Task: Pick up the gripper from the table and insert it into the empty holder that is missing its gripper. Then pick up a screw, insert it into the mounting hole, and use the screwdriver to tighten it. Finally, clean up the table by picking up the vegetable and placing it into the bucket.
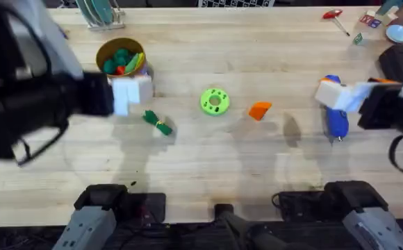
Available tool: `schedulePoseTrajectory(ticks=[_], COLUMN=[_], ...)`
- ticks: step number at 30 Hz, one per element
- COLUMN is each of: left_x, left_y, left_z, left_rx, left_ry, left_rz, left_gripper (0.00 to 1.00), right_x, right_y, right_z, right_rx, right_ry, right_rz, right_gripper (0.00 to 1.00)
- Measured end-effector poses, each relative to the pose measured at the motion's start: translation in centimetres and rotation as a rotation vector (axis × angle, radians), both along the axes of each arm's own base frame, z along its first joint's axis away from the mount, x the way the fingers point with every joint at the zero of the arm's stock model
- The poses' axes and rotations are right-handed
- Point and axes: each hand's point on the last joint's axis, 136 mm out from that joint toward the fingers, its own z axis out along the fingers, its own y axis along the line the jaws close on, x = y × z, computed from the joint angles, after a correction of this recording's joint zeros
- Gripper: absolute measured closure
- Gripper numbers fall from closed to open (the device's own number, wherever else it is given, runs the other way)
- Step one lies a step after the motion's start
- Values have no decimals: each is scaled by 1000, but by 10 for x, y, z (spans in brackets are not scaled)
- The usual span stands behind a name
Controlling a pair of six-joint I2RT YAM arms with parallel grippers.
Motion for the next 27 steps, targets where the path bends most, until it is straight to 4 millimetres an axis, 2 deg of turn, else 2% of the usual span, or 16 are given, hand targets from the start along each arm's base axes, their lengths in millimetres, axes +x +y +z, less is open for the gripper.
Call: schedulePoseTrajectory(ticks=[3, 7, 12, 13, 16, 19, 20, 25, 26, 27], left_x=[13, 10, 18, 19, 23, 26, 30, 55, 59, 63], left_y=[0, 0, 0, 0, -2, -3, -3, -19, -23, -27], left_z=[3, -18, -32, -33, -33, -29, -26, 3, 9, 15], left_rx=[0, 0, 1, 0, -1, -2, -5, -148, -195, -238], left_ry=[51, 178, 236, 242, 234, 208, 188, 44, 25, 6], left_rz=[0, 0, 0, 0, -12, -21, -23, -6, 2, 8], left_gripper=[24, 24, 25, 62, 549, 962, 934, 139, 49, 23], right_x=[6, 6, 6, 6, 6, 3, 2, -7, -9, -12], right_y=[0, 0, 0, 0, 0, 0, 0, 0, 0, 0], right_z=[9, 8, 9, 9, 8, 5, 3, -8, -10, -13], right_rx=[0, 0, 0, 0, 0, 0, 0, 0, 0, 0], right_ry=[6, 12, 11, 12, 13, 30, 38, 99, 112, 128], right_rz=[0, 0, 0, 0, 0, 0, 0, 0, 0, 0], right_gripper=[21, 21, 21, 21, 21, 23, 22, 22, 22, 21])
